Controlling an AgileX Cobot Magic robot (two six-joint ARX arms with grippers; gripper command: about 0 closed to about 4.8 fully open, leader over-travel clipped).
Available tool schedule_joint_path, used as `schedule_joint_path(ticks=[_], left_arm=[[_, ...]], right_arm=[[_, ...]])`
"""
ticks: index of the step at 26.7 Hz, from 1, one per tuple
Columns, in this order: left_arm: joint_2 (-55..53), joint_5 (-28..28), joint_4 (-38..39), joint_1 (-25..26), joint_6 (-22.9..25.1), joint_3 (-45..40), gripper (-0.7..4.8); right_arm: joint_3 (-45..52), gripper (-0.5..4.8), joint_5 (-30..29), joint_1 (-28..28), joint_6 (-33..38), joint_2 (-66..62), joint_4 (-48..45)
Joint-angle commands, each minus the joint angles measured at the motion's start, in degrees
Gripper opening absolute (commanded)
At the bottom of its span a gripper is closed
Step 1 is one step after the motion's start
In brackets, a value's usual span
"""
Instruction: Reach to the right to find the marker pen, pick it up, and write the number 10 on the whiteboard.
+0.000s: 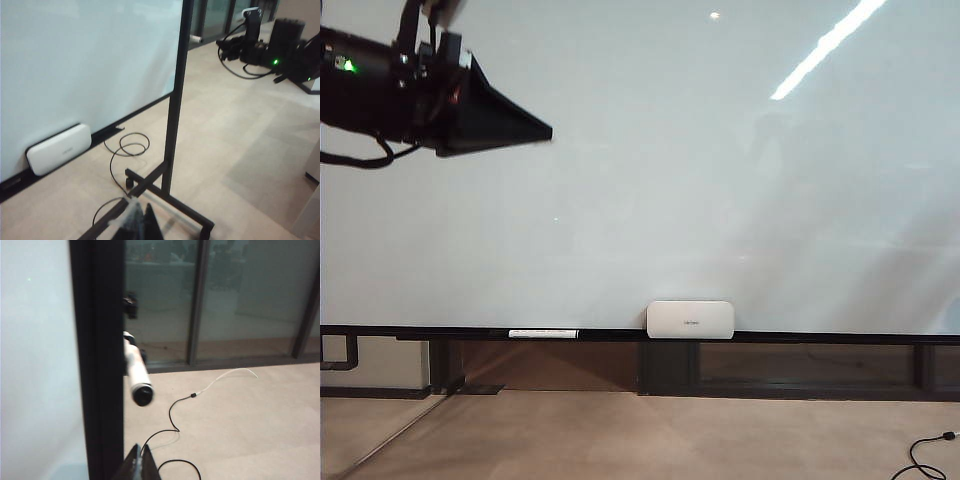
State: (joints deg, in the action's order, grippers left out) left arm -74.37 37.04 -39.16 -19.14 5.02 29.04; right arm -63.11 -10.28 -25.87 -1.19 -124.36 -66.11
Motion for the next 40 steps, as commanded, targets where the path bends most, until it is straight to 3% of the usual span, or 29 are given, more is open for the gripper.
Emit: schedule_joint_path(ticks=[1, 14, 19, 23, 27, 33, 40], left_arm=[[-0.42, 0.26, -0.81, -0.07, 0.55, 0.22, -0.06], [-0.46, 1.57, -1.22, -0.07, 0.33, 0.22, -0.06], [-0.46, 1.11, -1.25, -0.07, 0.33, 0.24, -0.06], [-0.46, 1.11, -1.25, -0.07, 0.33, 0.24, -0.06], [-0.46, 1.14, -1.25, -0.07, 0.35, 0.24, -0.06], [-0.46, 1.33, -1.25, -0.07, 0.57, 0.24, -0.06], [-0.48, 1.18, -1.22, -0.07, 0.59, 0.22, -0.06]], right_arm=[[-0.15, -0.04, -2.56, -0.39, -0.5, 0.13, -1.53], [-8.33, 0.46, -4.61, -0.5, -1.01, -5.51, 0.31], [-9.42, 1.18, -4.68, -0.48, -1.66, -5.84, 1.2], [-9.42, 1.29, -4.63, -0.5, -1.92, -5.84, 1.44], [-9.42, 2.12, -3.56, -0.48, -1.95, -5.84, 1.44], [-10.21, 2.12, -3.61, -0.48, -2.1, -6.6, 0.11], [-16.22, 2.12, -3.8, -0.31, -1.79, -9.03, 4.79]])
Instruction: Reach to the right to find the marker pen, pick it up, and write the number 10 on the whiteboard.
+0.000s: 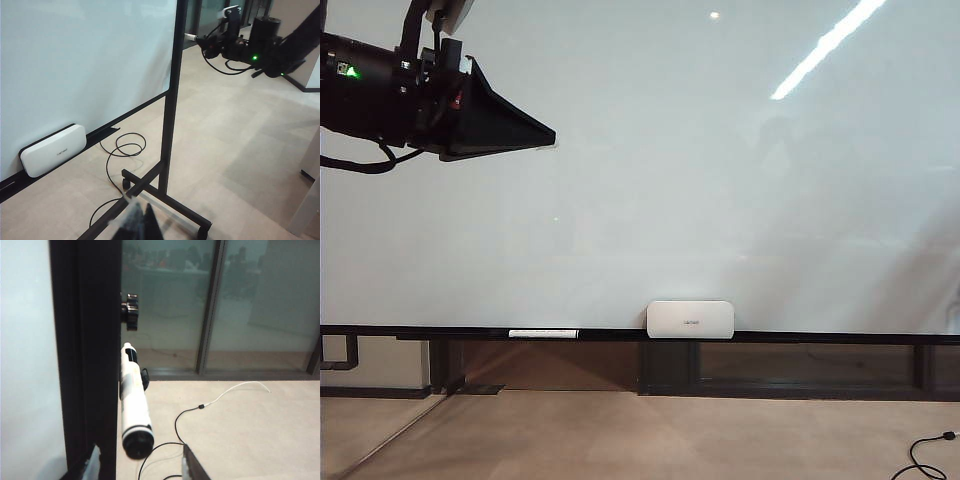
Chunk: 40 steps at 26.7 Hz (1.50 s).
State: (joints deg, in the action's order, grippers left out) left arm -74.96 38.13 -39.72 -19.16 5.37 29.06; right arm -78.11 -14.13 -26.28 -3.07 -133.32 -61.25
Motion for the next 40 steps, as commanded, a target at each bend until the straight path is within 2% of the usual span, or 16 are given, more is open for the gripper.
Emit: schedule_joint_path(ticks=[1, 13, 26, 33, 40], left_arm=[[0.11, 0.07, -0.66, -0.04, 0.22, 0.2, -0.06], [-0.13, -1.03, -0.72, -0.04, 0.26, 0.22, -0.06], [-0.13, -1.07, -0.7, -0.04, 0.24, 0.22, -0.06], [-0.13, -1.51, -0.68, -0.04, 0.22, 0.22, -0.06], [-0.13, -2.14, -0.7, -0.04, 0.24, 0.22, -0.06]], right_arm=[[-1.66, 2.12, 0.04, 0.13, 0.09, -0.17, -0.09], [-8.26, 2.12, -0.17, 0.31, 0.24, -2.08, 6.21], [-8.87, 2.12, -0.61, 0.33, 0.24, -2.56, 5.73], [-13.38, 2.11, -0.92, 0.59, 0.72, -4.48, 9.44], [-13.7, 2.11, -1.05, 0.96, 0.9, -4.83, 8.76]])
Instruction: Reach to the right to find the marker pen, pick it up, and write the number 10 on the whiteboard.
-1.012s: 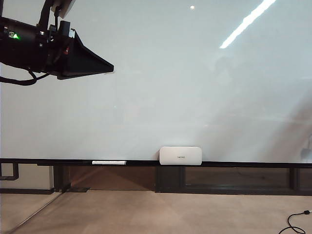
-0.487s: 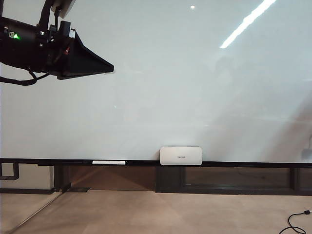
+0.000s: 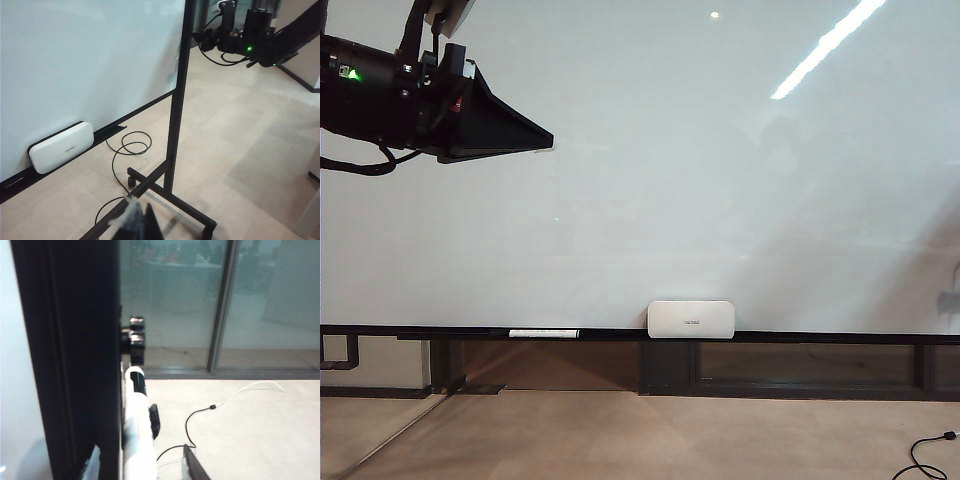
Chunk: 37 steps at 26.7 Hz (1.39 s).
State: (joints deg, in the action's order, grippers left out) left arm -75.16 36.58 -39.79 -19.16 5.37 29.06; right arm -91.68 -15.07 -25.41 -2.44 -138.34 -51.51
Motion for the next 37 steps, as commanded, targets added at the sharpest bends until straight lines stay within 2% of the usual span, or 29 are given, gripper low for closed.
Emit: schedule_joint_path(ticks=[1, 6, 7, 13, 15, 17, 24, 27, 33, 35, 37], left_arm=[[0.07, -0.59, -0.63, -0.04, 0.24, 0.22, -0.06], [0.07, -0.59, -0.63, -0.02, 0.46, 0.22, -0.06], [0.07, -0.59, -0.63, -0.02, 0.5, 0.22, -0.06], [0.07, -0.61, -0.61, -0.02, 0.66, 0.22, -0.06], [0.09, -0.61, -0.61, -0.02, 0.68, 0.22, -0.06], [0.07, -0.59, -0.61, -0.02, 0.66, 0.22, -0.06], [0.09, -0.63, -0.09, -0.02, 0.63, 0.22, -0.06], [0.09, -0.81, 0.31, -0.02, 0.68, 0.2, -0.06], [0.11, 1.25, 0.24, -0.02, -0.37, 0.22, -0.06], [0.13, 2.86, -0.28, -0.04, -1.99, 0.22, -0.06], [0.13, 5.95, -2.84, -0.04, -5.73, 0.22, -0.06]], right_arm=[[-0.15, 2.09, -0.09, 0.13, 0.28, -0.04, -1.03], [-0.15, 1.4, -0.11, 0.13, 0.28, -0.39, -1.11], [-0.15, 1.0, -0.11, 0.13, 0.26, -0.39, -1.27], [-0.17, 0.78, -0.11, 0.13, 0.26, -0.39, -1.46], [-0.17, 0.29, -0.11, 0.13, 0.22, -0.39, -1.46], [-0.17, 0.02, -0.11, 0.13, 0.22, -0.39, -1.46], [0.0, -0.01, 0.7, -0.07, 1.16, -0.15, -0.79], [1.92, -0.01, 1.03, -0.7, 1.97, 3.08, 2.8], [11.85, -0.01, 2.4, -1.73, 1.33, 14.49, 3.3], [16.26, -0.01, 3.72, -1.66, 1.31, 19.12, 3.3], [21.35, -0.01, 5.01, -1.53, 1.51, 24.3, 3.3]])
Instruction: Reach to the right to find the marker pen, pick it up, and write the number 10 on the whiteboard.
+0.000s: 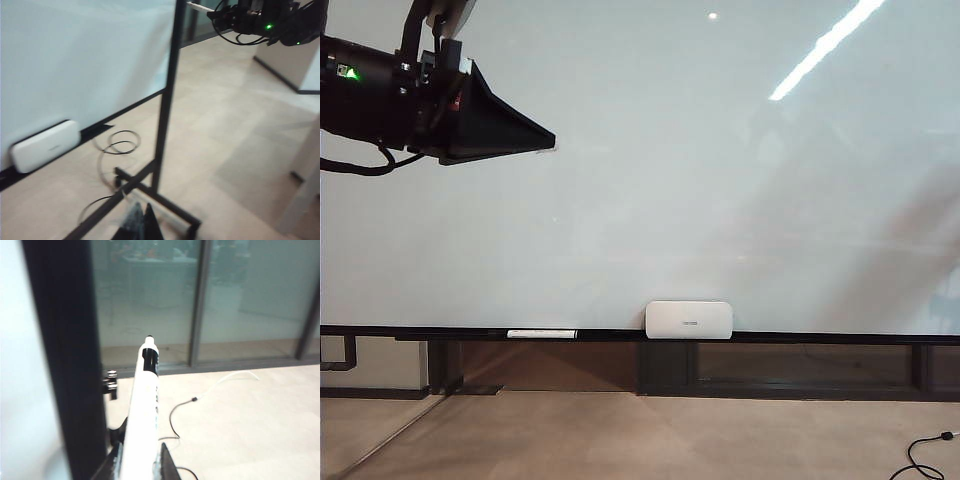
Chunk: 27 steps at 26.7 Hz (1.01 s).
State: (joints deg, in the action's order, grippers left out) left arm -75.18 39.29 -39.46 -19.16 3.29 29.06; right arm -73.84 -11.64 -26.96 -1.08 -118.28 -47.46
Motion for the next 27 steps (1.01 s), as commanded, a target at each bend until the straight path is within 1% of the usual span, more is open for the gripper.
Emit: schedule_joint_path(ticks=[1, 3, 5, 9, 11, 15, 20, 24, 27], left_arm=[[0.17, 4.35, -4.44, -0.04, -5.16, 0.22, -0.06], [0.28, 6.05, -6.49, -0.04, -7.67, 0.22, -0.06], [0.72, 7.15, -8.0, -0.04, -9.9, 0.22, -0.06], [3.21, 7.43, -7.56, -0.02, -11.23, 0.22, -0.06], [5.18, 5.77, -6.58, 0.02, -11.28, 0.22, -0.06], [9.9, -2.75, -2.21, 0.04, -9.53, 0.22, -0.06], [16.37, -16.15, 5.16, 0.15, -4.39, 0.22, -0.06], [20.57, -23.71, 10.43, 0.15, -1.64, 0.24, -0.06], [22.51, -27.89, 13.05, 0.17, -0.66, 0.26, -0.06]], right_arm=[[5.57, -0.01, 2.01, 0.02, 0.44, 6.32, -0.76], [9.14, -0.01, 3.45, 0.26, 1.29, 10.08, -0.74], [12.17, -0.01, 3.5, 0.26, 2.36, 13.29, -0.74], [18.34, -0.01, 2.67, 1.14, 4.61, 20.24, -0.63], [20.52, -0.01, 2.45, 2.54, 4.48, 23.17, -0.48], [21.92, -0.01, 1.01, 7.56, 4.07, 27.41, 1.2], [21.51, -0.01, 1.25, 16.96, 4.04, 29.09, 0.87], [20.55, -0.01, 3.3, 23.28, 4.04, 29.05, 0.96], [19.19, -0.01, 4.28, 26.99, 4.02, 28.79, 0.96]])
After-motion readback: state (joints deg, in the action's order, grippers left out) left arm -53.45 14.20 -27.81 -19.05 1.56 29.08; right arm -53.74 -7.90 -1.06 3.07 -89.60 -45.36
